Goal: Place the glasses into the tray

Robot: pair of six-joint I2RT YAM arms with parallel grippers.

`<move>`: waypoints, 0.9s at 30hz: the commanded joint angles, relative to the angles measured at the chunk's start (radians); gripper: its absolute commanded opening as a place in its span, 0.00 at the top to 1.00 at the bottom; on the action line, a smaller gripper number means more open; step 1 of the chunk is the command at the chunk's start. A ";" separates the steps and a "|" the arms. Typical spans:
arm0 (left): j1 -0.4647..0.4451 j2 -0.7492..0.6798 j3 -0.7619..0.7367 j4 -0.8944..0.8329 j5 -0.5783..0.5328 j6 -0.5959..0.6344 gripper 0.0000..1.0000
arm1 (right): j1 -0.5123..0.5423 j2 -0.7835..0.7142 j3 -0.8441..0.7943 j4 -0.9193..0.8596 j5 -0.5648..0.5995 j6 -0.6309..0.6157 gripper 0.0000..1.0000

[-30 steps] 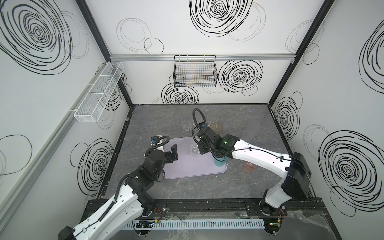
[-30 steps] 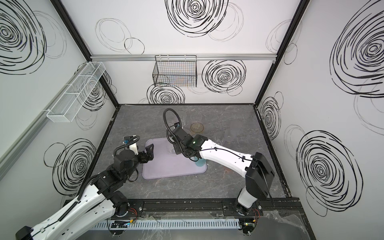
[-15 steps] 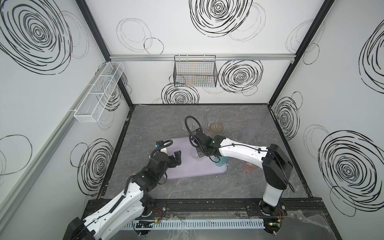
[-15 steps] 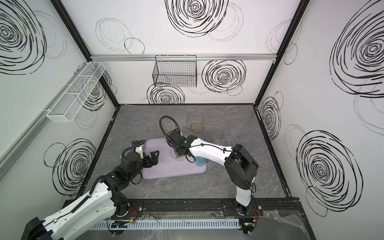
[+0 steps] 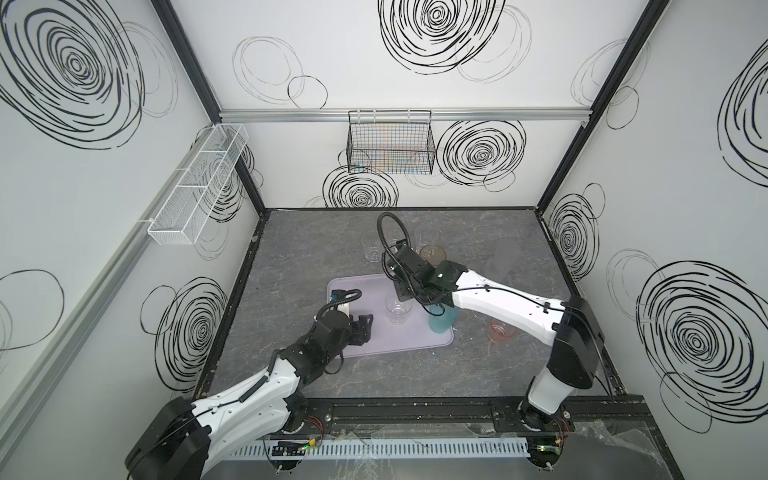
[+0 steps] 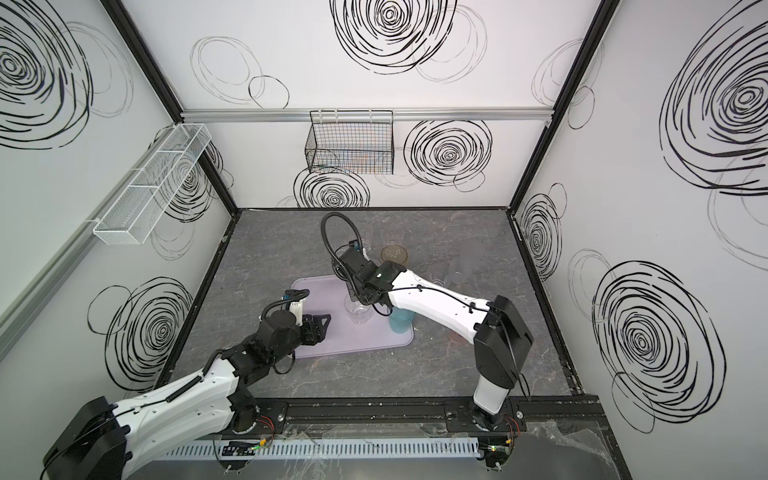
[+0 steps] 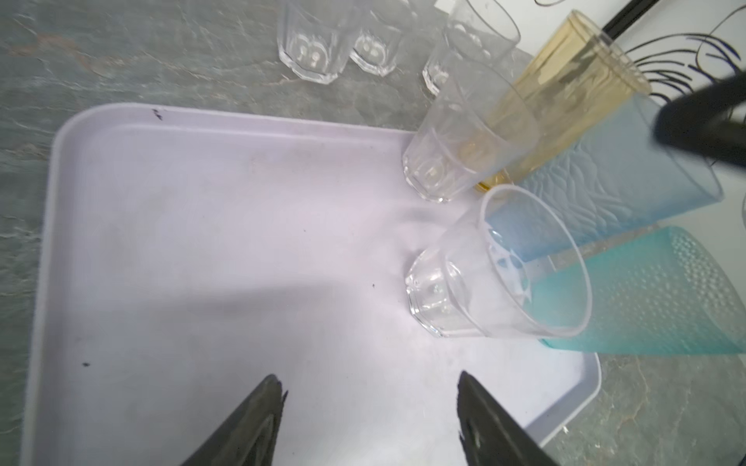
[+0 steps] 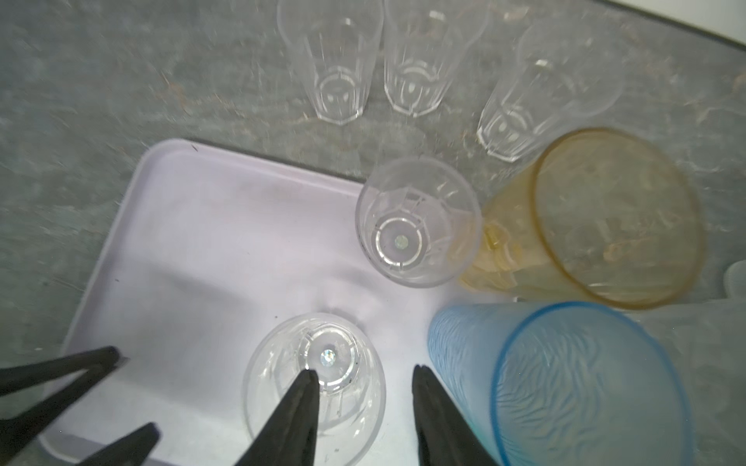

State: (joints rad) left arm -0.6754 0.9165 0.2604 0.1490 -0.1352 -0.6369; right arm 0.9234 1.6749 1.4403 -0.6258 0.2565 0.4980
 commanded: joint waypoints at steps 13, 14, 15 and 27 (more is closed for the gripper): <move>-0.085 0.323 0.090 0.244 -0.003 0.049 0.35 | -0.046 -0.219 -0.147 0.115 0.067 -0.001 0.57; -0.084 0.338 0.100 0.252 -0.003 0.056 0.34 | -0.051 -0.223 -0.156 0.114 0.066 -0.001 0.57; -0.084 0.352 0.112 0.259 -0.004 0.062 0.34 | -0.056 -0.227 -0.164 0.112 0.066 0.001 0.57; -0.116 0.575 0.277 0.295 -0.019 0.103 0.30 | -0.121 -0.322 -0.281 0.131 0.049 0.020 0.57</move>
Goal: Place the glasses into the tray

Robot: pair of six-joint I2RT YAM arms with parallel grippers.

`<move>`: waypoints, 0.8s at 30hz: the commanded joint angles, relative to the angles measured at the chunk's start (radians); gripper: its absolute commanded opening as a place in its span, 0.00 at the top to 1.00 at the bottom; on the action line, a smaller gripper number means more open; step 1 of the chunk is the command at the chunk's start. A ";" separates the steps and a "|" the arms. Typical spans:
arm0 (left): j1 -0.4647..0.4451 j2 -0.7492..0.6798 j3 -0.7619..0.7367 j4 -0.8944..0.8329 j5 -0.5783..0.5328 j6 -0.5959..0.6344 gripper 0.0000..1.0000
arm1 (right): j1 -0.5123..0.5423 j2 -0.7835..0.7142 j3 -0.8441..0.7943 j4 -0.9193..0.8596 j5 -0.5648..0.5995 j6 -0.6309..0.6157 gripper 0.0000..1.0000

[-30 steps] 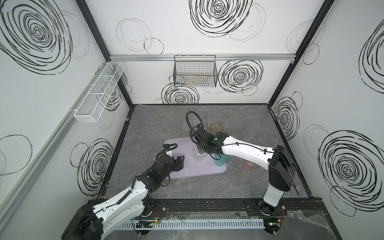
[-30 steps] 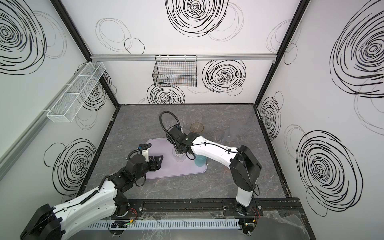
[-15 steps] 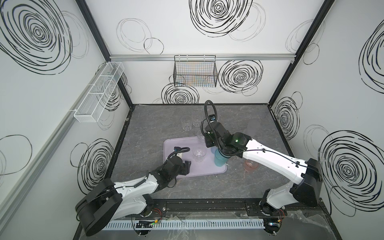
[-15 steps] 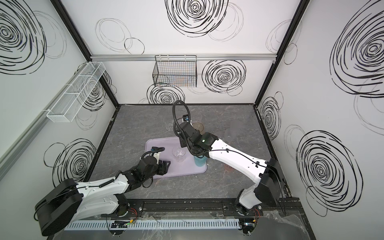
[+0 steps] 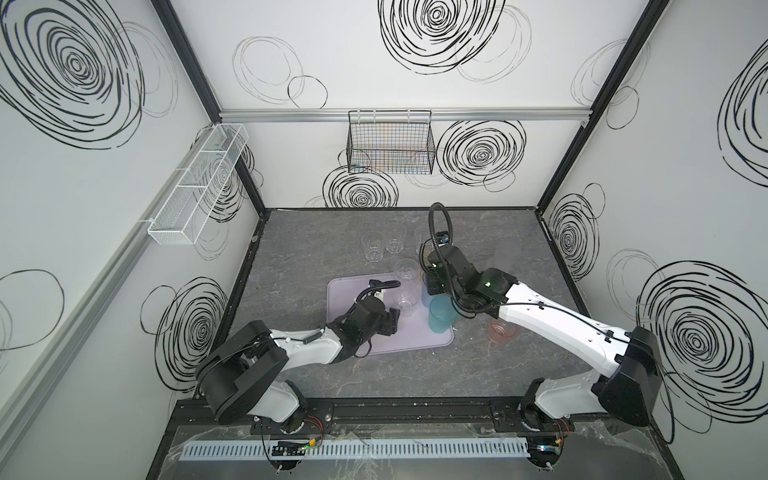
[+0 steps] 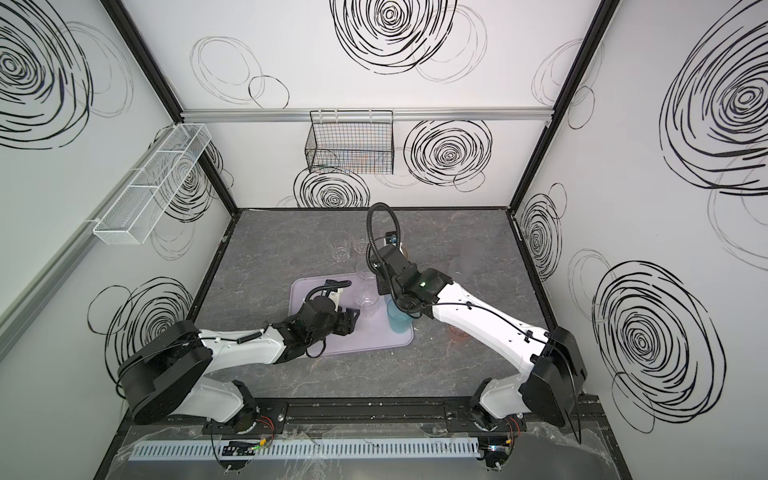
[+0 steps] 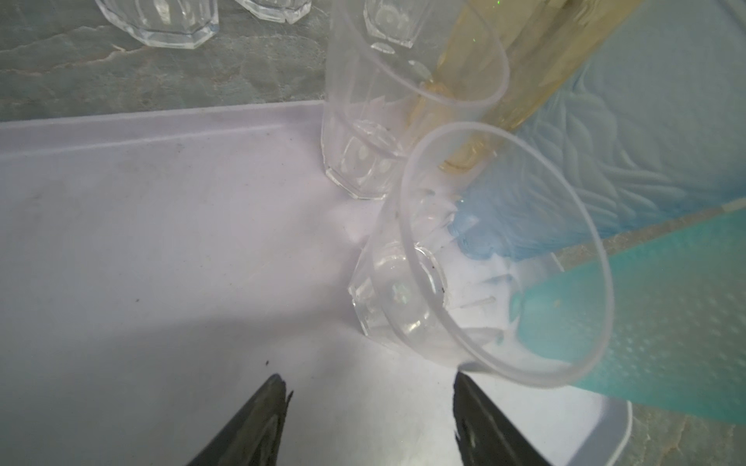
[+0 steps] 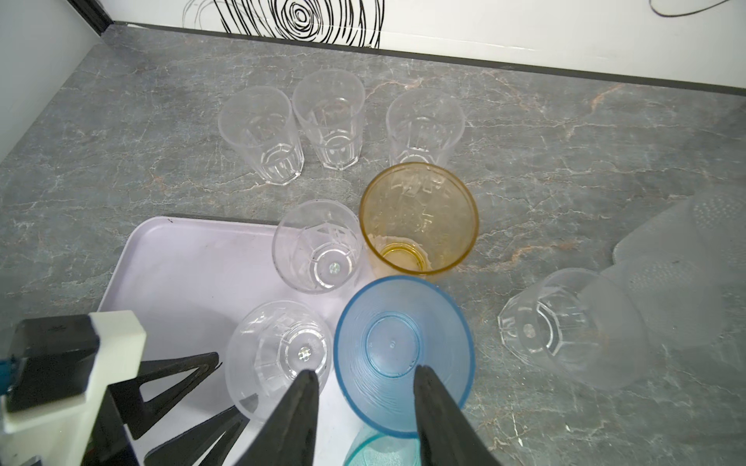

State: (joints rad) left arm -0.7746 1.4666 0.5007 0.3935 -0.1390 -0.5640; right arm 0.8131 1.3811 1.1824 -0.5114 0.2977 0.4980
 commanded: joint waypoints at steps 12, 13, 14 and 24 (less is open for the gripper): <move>-0.017 0.118 0.115 0.041 -0.039 0.075 0.28 | -0.028 -0.045 -0.053 0.047 -0.010 0.025 0.57; -0.017 0.125 0.121 0.042 -0.045 0.078 0.27 | -0.029 -0.045 -0.055 0.048 -0.010 0.025 0.57; -0.018 0.131 0.124 0.041 -0.049 0.077 0.27 | -0.029 -0.044 -0.055 0.048 -0.012 0.025 0.57; -0.036 -0.012 0.119 -0.041 -0.070 0.083 0.26 | -0.050 -0.051 -0.065 0.050 -0.014 0.025 0.56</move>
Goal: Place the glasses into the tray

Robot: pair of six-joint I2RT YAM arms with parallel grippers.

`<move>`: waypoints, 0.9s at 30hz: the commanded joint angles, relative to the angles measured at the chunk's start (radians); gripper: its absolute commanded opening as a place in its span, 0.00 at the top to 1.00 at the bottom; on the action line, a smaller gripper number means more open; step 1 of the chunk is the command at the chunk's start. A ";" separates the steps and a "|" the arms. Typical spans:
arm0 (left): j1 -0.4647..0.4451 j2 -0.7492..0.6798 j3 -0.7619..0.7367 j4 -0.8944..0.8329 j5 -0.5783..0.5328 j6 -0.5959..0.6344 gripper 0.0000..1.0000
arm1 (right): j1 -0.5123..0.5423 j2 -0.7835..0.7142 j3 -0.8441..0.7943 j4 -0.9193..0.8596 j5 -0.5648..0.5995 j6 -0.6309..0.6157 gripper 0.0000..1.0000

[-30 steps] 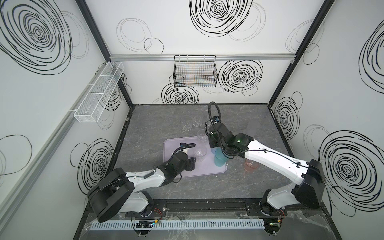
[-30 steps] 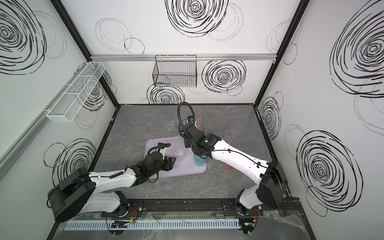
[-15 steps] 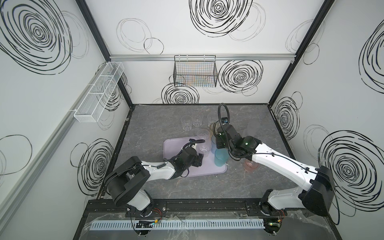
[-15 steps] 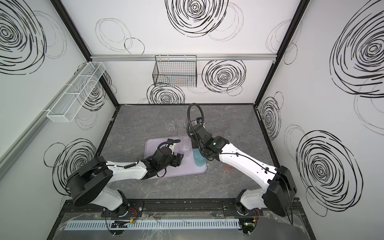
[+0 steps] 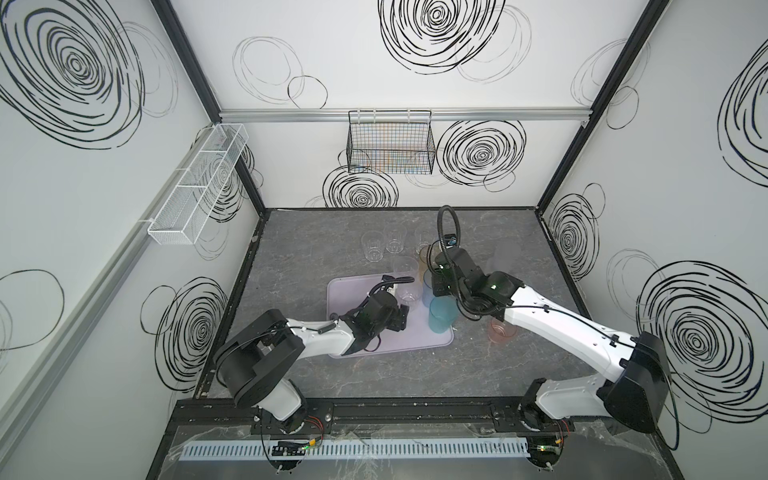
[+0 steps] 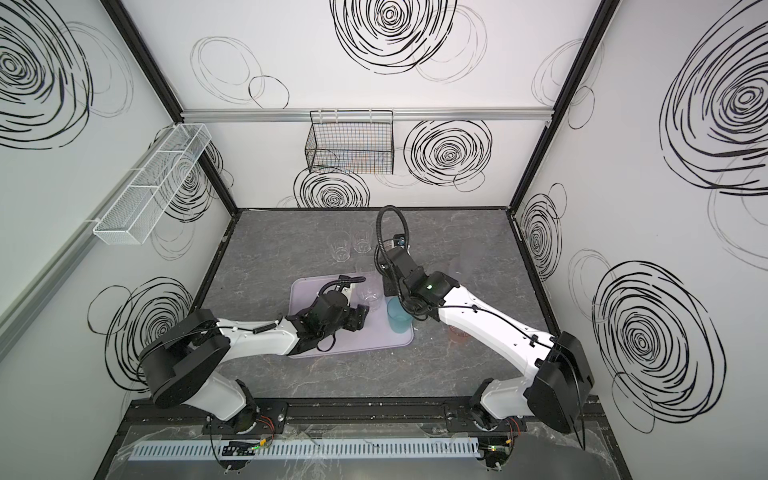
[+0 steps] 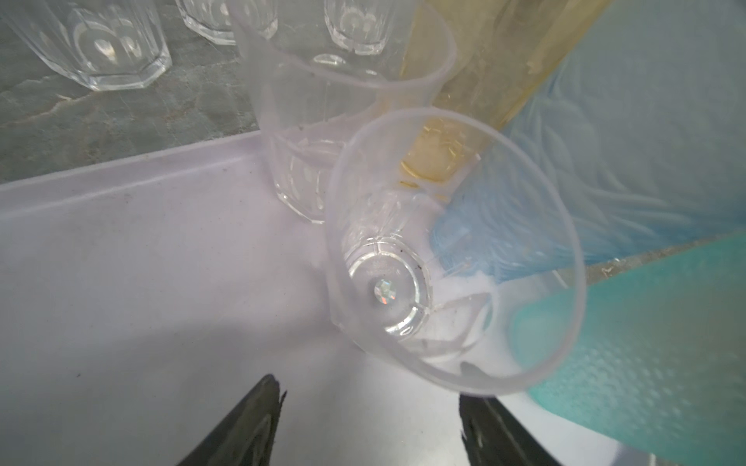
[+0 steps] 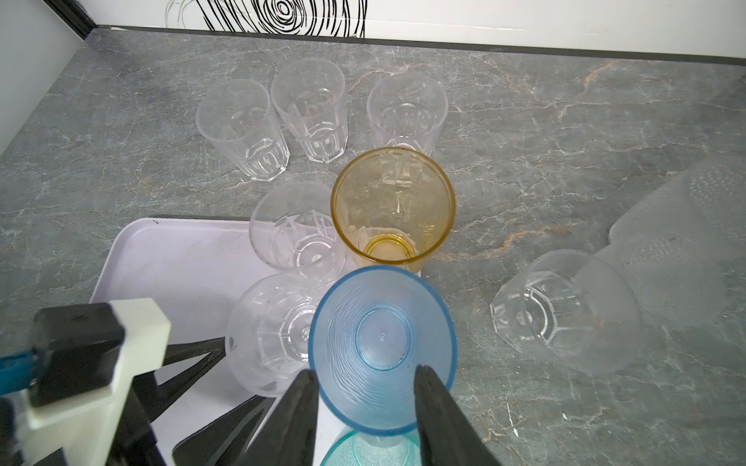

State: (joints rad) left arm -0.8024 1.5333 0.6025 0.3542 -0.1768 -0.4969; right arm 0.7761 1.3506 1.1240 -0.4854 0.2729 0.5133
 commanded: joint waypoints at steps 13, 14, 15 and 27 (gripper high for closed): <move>0.097 -0.407 -0.100 -0.102 -0.054 -0.014 0.22 | -0.012 0.112 0.093 0.064 -0.044 -0.056 0.61; 0.121 -0.431 -0.115 -0.108 -0.050 -0.018 0.20 | -0.009 0.141 0.114 0.066 -0.050 -0.062 0.61; 0.140 -0.448 -0.128 -0.114 -0.049 -0.024 0.19 | -0.006 0.169 0.137 0.066 -0.055 -0.070 0.62; 0.251 -0.532 -0.258 -0.089 -0.007 -0.068 0.13 | -0.006 0.584 0.520 -0.076 -0.010 -0.103 0.61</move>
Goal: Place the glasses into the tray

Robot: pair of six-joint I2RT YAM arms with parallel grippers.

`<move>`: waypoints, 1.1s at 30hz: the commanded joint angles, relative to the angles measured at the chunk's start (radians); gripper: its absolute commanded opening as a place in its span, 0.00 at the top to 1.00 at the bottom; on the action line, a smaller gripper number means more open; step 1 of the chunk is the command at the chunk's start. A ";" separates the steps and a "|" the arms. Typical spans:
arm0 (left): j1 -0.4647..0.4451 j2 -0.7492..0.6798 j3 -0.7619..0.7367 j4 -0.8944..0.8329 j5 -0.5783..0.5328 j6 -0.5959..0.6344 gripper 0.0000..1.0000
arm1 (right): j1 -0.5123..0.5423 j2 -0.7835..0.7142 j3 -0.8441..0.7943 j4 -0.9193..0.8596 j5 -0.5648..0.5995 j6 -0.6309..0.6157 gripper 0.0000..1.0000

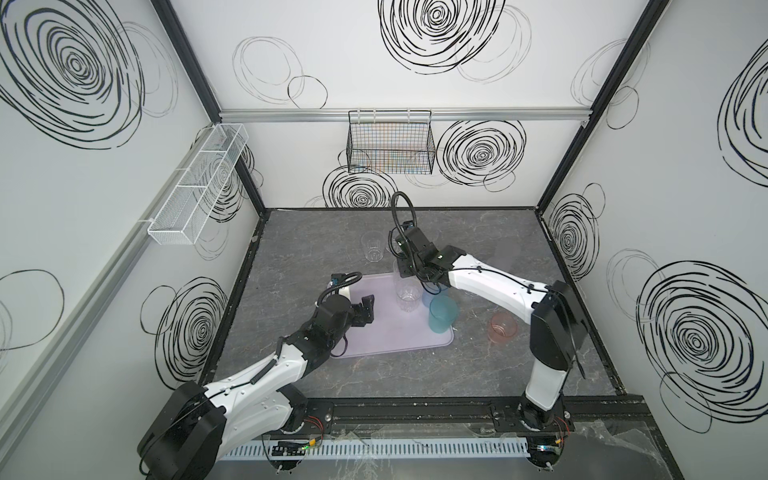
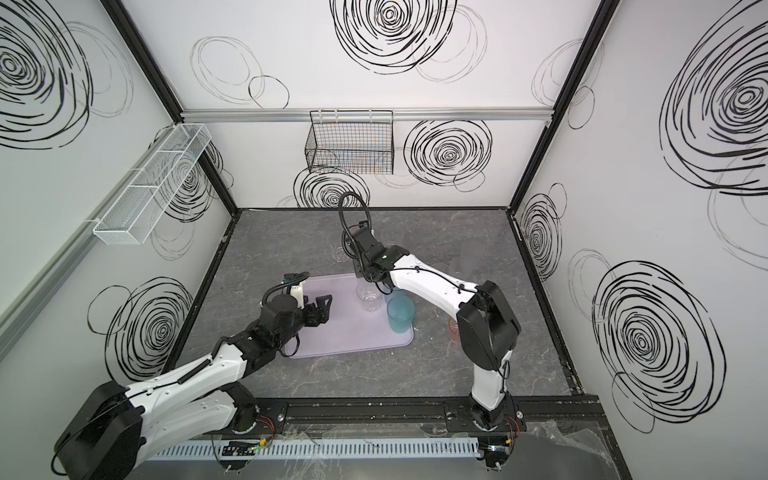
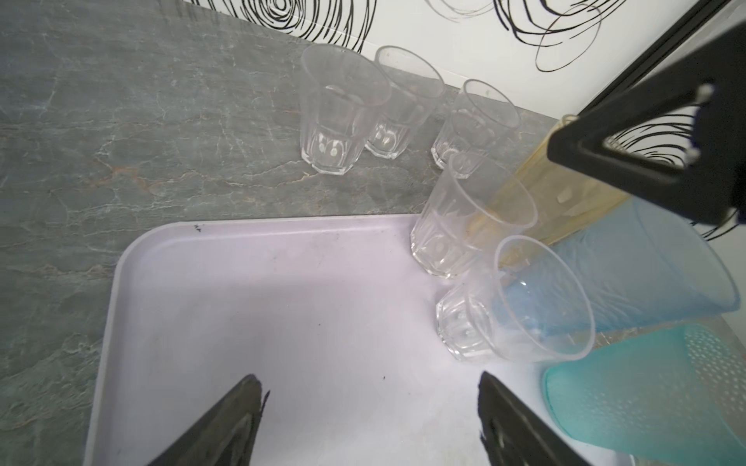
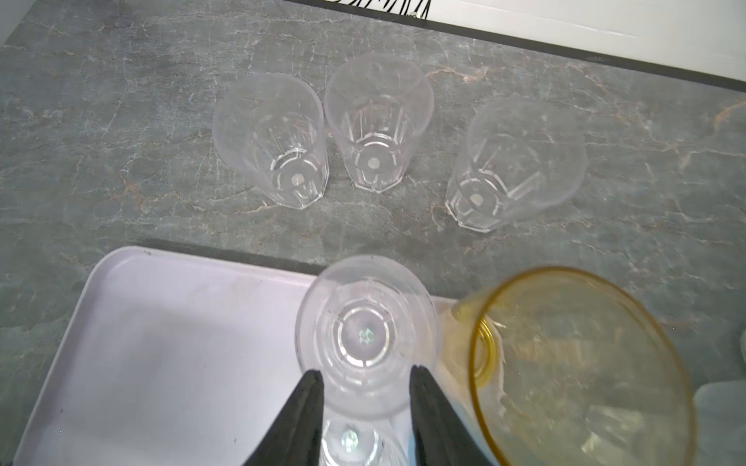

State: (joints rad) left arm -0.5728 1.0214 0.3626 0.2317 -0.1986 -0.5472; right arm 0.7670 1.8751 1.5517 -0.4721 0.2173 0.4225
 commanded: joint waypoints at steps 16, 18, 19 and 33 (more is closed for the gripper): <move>0.042 -0.059 -0.047 0.052 0.017 -0.018 0.10 | 0.005 0.227 0.189 -0.185 0.043 0.017 0.74; 0.043 -0.056 -0.048 0.056 0.023 -0.019 0.10 | 0.012 0.214 0.165 -0.174 0.043 0.019 0.75; 0.043 -0.053 -0.049 0.059 0.026 -0.019 0.10 | 0.014 0.209 0.157 -0.171 0.042 0.021 0.75; 0.045 -0.043 -0.049 0.063 0.034 -0.022 0.10 | 0.018 0.165 0.201 -0.204 0.056 0.005 0.76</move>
State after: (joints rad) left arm -0.5354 0.9760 0.3214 0.2432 -0.1711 -0.5587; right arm 0.7799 2.0823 1.6913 -0.6323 0.2508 0.4316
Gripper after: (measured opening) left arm 0.905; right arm 0.241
